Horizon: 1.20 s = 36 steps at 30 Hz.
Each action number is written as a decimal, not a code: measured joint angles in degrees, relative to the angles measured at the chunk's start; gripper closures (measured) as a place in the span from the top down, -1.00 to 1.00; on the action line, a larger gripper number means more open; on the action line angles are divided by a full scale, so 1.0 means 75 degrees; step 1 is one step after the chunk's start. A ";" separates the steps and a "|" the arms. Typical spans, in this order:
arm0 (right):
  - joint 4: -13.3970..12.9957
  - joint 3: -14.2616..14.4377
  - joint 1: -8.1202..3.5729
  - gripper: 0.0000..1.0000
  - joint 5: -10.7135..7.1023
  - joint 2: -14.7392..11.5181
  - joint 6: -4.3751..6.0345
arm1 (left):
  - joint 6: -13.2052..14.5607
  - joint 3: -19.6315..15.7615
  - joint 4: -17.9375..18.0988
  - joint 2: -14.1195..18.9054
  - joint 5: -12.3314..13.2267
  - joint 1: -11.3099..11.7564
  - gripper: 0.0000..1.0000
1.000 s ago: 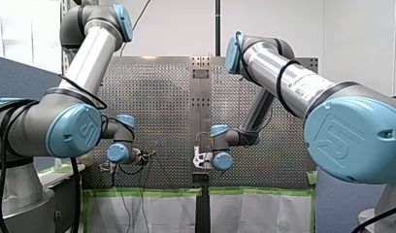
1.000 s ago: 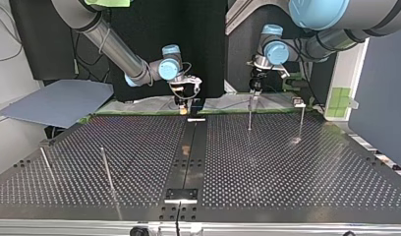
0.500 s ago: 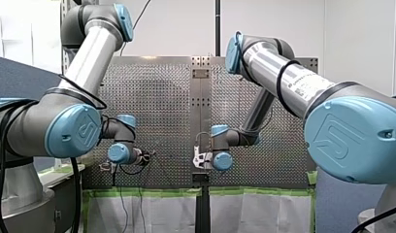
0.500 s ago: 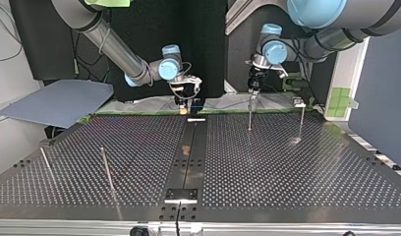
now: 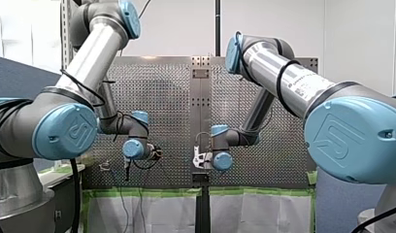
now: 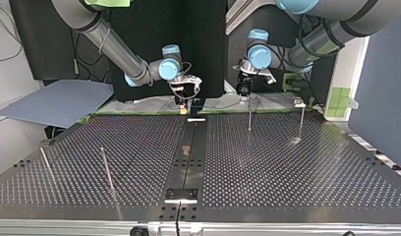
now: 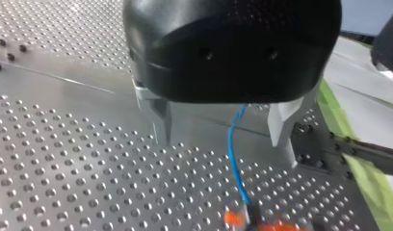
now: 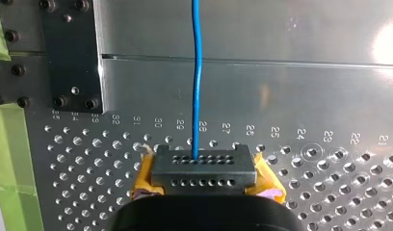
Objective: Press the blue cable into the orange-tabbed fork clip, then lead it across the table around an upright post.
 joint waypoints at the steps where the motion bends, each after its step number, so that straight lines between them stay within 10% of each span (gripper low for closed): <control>1: -0.0005 0.0000 0.0000 -1.00 0.0000 0.0000 0.0000 | -0.0054 0.0023 -0.0008 0.0000 -0.0068 -0.0069 1.00; 21: -0.0019 0.0000 0.0028 -1.00 -0.0003 0.0002 0.0000 | -0.0283 0.0530 -0.0460 -0.0074 -0.1526 -0.0475 1.00; 36: 0.0002 0.0000 0.0059 -1.00 -0.0034 0.0002 0.0000 | -0.0594 0.1219 -0.0645 -0.0636 -0.1575 -0.0549 1.00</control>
